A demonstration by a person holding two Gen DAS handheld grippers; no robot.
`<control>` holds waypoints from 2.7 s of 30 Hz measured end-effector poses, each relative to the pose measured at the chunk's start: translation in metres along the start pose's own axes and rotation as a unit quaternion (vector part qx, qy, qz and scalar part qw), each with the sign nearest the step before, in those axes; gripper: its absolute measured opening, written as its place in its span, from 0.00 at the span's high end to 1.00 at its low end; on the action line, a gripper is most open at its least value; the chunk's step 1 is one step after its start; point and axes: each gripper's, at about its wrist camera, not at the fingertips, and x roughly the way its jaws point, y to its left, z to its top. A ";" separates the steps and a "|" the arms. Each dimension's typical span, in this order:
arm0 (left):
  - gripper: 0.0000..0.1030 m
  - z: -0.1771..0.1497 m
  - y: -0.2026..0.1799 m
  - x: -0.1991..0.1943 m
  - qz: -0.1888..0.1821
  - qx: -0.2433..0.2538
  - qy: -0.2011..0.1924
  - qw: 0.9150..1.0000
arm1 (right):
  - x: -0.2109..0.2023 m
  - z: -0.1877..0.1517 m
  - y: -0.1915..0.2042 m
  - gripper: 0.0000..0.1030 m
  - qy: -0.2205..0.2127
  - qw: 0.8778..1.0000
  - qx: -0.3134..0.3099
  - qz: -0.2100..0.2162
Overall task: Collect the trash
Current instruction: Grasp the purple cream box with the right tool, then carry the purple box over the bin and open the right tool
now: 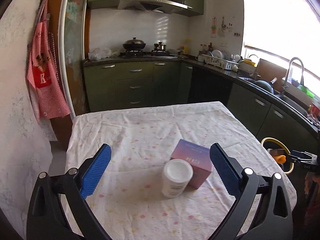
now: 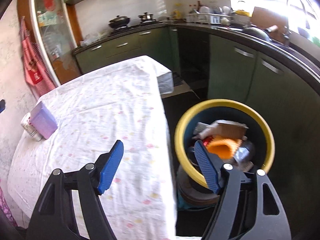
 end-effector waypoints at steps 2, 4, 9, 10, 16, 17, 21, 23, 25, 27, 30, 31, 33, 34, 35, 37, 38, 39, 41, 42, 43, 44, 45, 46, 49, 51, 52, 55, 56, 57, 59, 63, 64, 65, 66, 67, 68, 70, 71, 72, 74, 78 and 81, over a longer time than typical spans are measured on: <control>0.05 -0.010 0.016 0.016 0.019 -0.013 0.012 1.000 | 0.009 0.008 0.028 0.30 0.003 0.999 -0.037 0.030; 0.05 -0.021 0.031 0.037 0.034 -0.029 0.029 0.999 | 0.017 0.014 0.059 0.30 0.006 0.996 -0.073 0.055; 0.05 -0.044 0.060 0.068 0.063 -0.076 0.046 0.994 | 0.043 0.024 0.133 0.30 0.024 0.980 -0.163 0.107; 0.05 -0.046 0.065 0.071 0.061 -0.084 0.047 0.993 | 0.047 0.025 0.146 0.30 0.028 0.977 -0.178 0.114; 0.05 -0.047 0.076 0.065 0.075 -0.095 0.022 0.992 | 0.087 0.031 0.202 0.30 0.064 0.955 -0.246 0.154; 0.05 -0.048 0.077 0.065 0.075 -0.094 0.019 0.993 | 0.092 0.032 0.210 0.30 0.069 0.952 -0.253 0.160; 0.05 -0.046 0.075 0.059 0.066 -0.097 0.011 0.993 | 0.104 0.034 0.234 0.30 0.071 0.942 -0.278 0.173; 0.05 -0.045 0.076 0.056 0.061 -0.100 0.006 0.993 | 0.109 0.037 0.242 0.30 0.073 0.940 -0.283 0.176; 0.05 -0.044 0.075 0.054 0.058 -0.103 0.004 0.993 | 0.113 0.040 0.248 0.30 0.073 0.938 -0.284 0.185; 0.05 -0.044 0.075 0.053 0.055 -0.105 0.004 0.993 | 0.117 0.043 0.253 0.30 0.073 0.937 -0.287 0.185; 0.05 -0.045 0.073 0.052 0.051 -0.104 0.002 0.993 | 0.122 0.046 0.257 0.30 0.074 0.936 -0.286 0.190; 0.05 -0.044 0.072 0.051 0.051 -0.103 0.001 0.993 | 0.123 0.047 0.259 0.30 0.073 0.936 -0.286 0.191; 0.05 -0.045 0.071 0.050 0.047 -0.103 0.000 0.994 | 0.126 0.049 0.262 0.30 0.074 0.935 -0.289 0.192; 0.05 -0.045 0.070 0.050 0.046 -0.103 0.000 0.994 | 0.127 0.050 0.264 0.30 0.073 0.934 -0.290 0.194; 0.05 -0.045 0.070 0.050 0.046 -0.103 0.001 0.994 | 0.127 0.050 0.265 0.30 0.072 0.934 -0.290 0.196; 0.05 -0.045 0.069 0.050 0.044 -0.103 0.002 0.994 | 0.128 0.051 0.267 0.37 0.073 0.933 -0.292 0.197; 0.05 -0.045 0.069 0.050 0.043 -0.102 0.002 0.994 | 0.129 0.051 0.268 0.41 0.075 0.933 -0.292 0.199; 0.05 -0.045 0.069 0.050 0.043 -0.102 0.003 0.994 | 0.130 0.052 0.268 0.47 0.077 0.933 -0.291 0.199; 0.05 -0.044 0.069 0.051 0.042 -0.101 0.004 0.994 | 0.130 0.052 0.268 0.48 0.077 0.934 -0.287 0.200; 0.05 -0.044 0.069 0.051 0.041 -0.101 0.004 0.994 | 0.129 0.051 0.267 0.49 0.077 0.934 -0.285 0.200; 0.05 -0.044 0.068 0.051 0.041 -0.101 0.005 0.994 | 0.128 0.051 0.266 0.49 0.077 0.934 -0.285 0.202; 0.05 -0.044 0.068 0.052 0.041 -0.100 0.005 0.994 | 0.126 0.051 0.265 0.50 0.075 0.934 -0.284 0.201; 0.05 -0.044 0.068 0.052 0.040 -0.101 0.005 0.994 | 0.124 0.051 0.264 0.50 0.074 0.935 -0.282 0.200; 0.05 -0.045 0.068 0.052 0.039 -0.101 0.005 0.994 | 0.122 0.051 0.261 0.50 0.071 0.937 -0.279 0.199; 0.05 -0.045 0.068 0.051 0.038 -0.101 0.005 0.994 | 0.111 0.052 0.250 0.51 0.058 0.942 -0.270 0.189; 0.05 -0.045 0.069 0.052 0.036 -0.104 0.005 0.994 | 0.101 0.053 0.236 0.51 0.052 0.948 -0.256 0.180; 0.05 -0.045 0.070 0.052 0.034 -0.105 0.006 0.994 | 0.097 0.054 0.228 0.51 0.050 0.952 -0.247 0.176; 0.05 -0.046 0.070 0.051 0.032 -0.107 0.006 0.994 | 0.080 0.056 0.192 0.51 0.034 0.965 -0.214 0.148; 0.05 -0.046 0.070 0.051 0.032 -0.107 0.006 0.994 | 0.073 0.056 0.176 0.51 0.027 0.970 -0.200 0.135; 0.05 -0.046 0.070 0.051 0.032 -0.107 0.006 0.994 | 0.066 0.056 0.160 0.51 0.021 0.975 -0.187 0.119; 0.05 -0.046 0.070 0.051 0.028 -0.108 0.005 0.994 | 0.052 0.055 0.121 0.51 0.011 0.985 -0.154 0.078; 0.05 -0.046 0.068 0.052 0.024 -0.106 0.007 0.994 | 0.032 0.050 0.029 0.51 0.010 0.997 -0.076 -0.012; 0.05 -0.046 0.067 0.053 0.023 -0.105 0.007 0.994 | 0.029 0.047 0.006 0.51 0.014 0.997 -0.060 -0.040; 0.05 -0.046 0.067 0.053 0.023 -0.104 0.008 0.994 | 0.027 0.044 -0.017 0.51 0.020 0.996 -0.045 -0.068; 0.05 -0.046 0.066 0.053 0.022 -0.103 0.008 0.994 | 0.024 0.040 -0.037 0.51 0.025 0.995 -0.030 -0.091; 0.05 -0.046 0.066 0.054 0.023 -0.101 0.009 0.995 | 0.022 0.035 -0.056 0.50 0.029 0.993 -0.013 -0.113; 0.05 -0.046 0.066 0.054 0.024 -0.101 0.009 0.995 | 0.020 0.031 -0.074 0.50 0.033 0.991 0.007 -0.131; 0.05 -0.046 0.066 0.055 0.024 -0.102 0.010 0.994 | 0.016 0.023 -0.106 0.50 0.038 0.986 0.049 -0.154; 0.05 -0.046 0.066 0.055 0.024 -0.102 0.011 0.994 | 0.014 0.018 -0.117 0.50 0.042 0.984 0.066 -0.159; 0.05 -0.047 0.066 0.056 0.024 -0.102 0.011 0.994 | 0.014 0.012 -0.122 0.50 0.044 0.985 0.070 -0.150; 0.05 -0.047 0.066 0.057 0.024 -0.101 0.013 0.995 | 0.015 0.006 -0.123 0.50 0.044 0.990 0.061 -0.116; 0.05 -0.048 0.063 0.059 0.024 -0.096 0.016 0.995 | 0.025 0.003 -0.113 0.50 0.053 0.992 0.036 -0.108; 0.05 -0.049 0.062 0.058 0.023 -0.093 0.016 0.995 | 0.039 0.000 -0.110 0.50 0.080 0.991 0.000 -0.108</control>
